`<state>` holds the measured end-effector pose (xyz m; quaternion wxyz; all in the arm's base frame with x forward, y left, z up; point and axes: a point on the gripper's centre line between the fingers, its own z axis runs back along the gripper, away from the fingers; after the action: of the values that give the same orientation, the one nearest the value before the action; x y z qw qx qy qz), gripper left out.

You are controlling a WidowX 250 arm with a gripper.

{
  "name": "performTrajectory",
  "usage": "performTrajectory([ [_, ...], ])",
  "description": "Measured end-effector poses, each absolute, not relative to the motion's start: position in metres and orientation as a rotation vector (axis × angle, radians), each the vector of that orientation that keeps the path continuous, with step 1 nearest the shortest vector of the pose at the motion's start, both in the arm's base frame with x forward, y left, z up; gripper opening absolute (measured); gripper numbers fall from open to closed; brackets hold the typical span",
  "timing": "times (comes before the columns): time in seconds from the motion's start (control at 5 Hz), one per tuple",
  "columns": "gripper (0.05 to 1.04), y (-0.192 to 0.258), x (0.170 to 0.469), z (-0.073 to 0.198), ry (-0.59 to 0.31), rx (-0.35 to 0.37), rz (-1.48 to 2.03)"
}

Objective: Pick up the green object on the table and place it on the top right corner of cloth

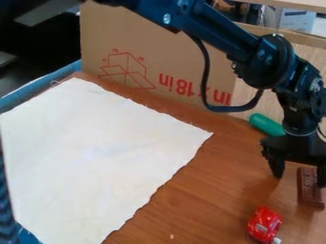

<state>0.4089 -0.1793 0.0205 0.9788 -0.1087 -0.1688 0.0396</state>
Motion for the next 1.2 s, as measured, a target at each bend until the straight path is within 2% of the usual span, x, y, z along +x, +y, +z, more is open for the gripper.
performTrajectory([
  [0.2,0.999,-0.16,0.42,0.029,-0.37,-0.148,0.278],
  [0.4,0.999,-0.137,0.435,0.041,-0.381,-0.143,0.429],
  [0.6,0.999,-0.123,0.458,0.065,-0.438,-0.154,0.523],
  [1.2,0.999,-0.126,0.496,0.039,-0.435,-0.105,0.598],
])
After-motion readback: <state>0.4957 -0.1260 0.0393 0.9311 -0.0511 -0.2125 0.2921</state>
